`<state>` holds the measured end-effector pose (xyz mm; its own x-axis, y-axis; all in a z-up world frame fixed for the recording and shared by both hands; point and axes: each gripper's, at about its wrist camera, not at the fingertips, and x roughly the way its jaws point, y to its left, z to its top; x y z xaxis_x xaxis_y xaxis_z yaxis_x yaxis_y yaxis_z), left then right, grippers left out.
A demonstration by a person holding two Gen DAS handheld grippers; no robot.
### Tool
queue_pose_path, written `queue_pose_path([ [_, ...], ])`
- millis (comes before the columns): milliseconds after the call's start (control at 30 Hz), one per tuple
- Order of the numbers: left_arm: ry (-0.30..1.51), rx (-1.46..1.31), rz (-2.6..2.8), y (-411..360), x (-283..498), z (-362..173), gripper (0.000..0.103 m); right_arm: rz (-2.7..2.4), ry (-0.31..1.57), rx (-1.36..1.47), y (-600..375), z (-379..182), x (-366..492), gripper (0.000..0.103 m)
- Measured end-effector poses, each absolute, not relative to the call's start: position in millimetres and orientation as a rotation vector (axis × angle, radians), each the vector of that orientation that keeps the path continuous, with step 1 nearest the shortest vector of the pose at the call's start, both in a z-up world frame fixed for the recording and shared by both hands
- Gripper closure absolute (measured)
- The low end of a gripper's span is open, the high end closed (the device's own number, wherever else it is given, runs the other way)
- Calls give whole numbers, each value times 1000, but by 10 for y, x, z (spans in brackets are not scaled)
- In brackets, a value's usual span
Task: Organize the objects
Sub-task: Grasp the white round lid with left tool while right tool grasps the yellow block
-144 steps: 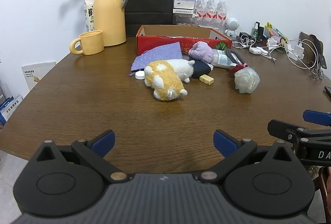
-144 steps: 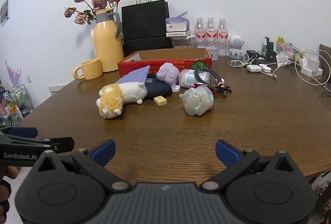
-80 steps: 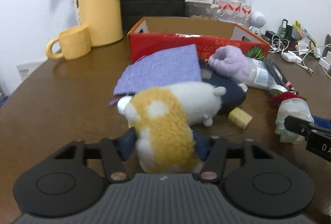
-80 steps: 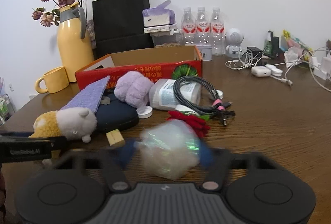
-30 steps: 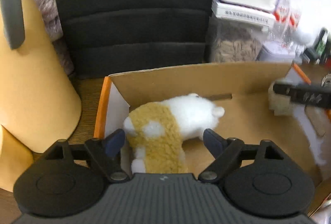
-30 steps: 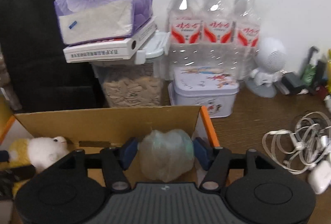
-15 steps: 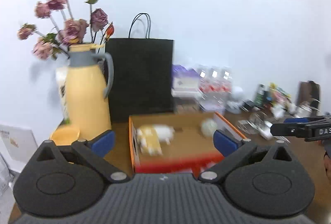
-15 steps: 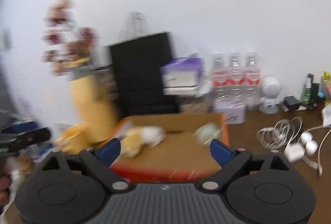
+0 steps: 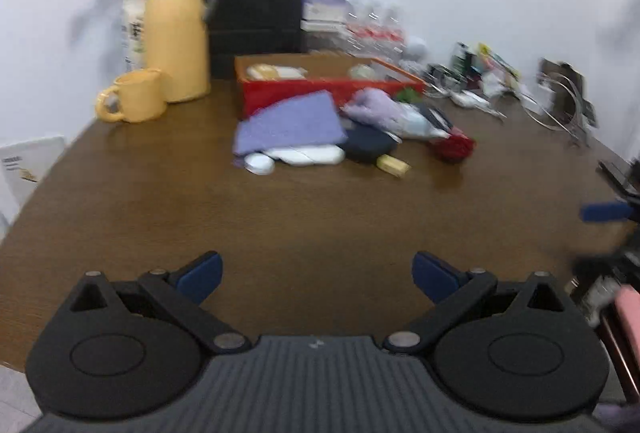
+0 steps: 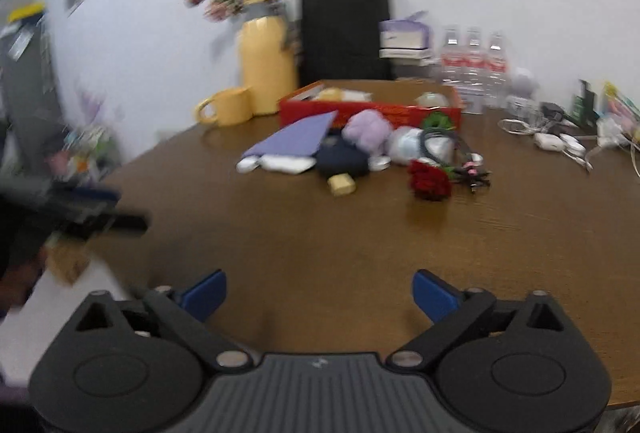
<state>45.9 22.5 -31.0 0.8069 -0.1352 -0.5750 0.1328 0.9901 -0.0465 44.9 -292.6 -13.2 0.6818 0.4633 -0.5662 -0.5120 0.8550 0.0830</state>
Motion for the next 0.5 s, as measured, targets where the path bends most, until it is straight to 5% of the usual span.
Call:
queue_pose_path([
  [233,470,-27,-109,268,906,-165,2,670,498,-29,-3178,346,524,12],
  [367,533,10,-35,246,1696,-466,40,575,494,-46,-2896,256,1182,12],
  [500,612,-28,-70,302,2216,-733,43,503,599,-143,-2320,-241,1819,44],
])
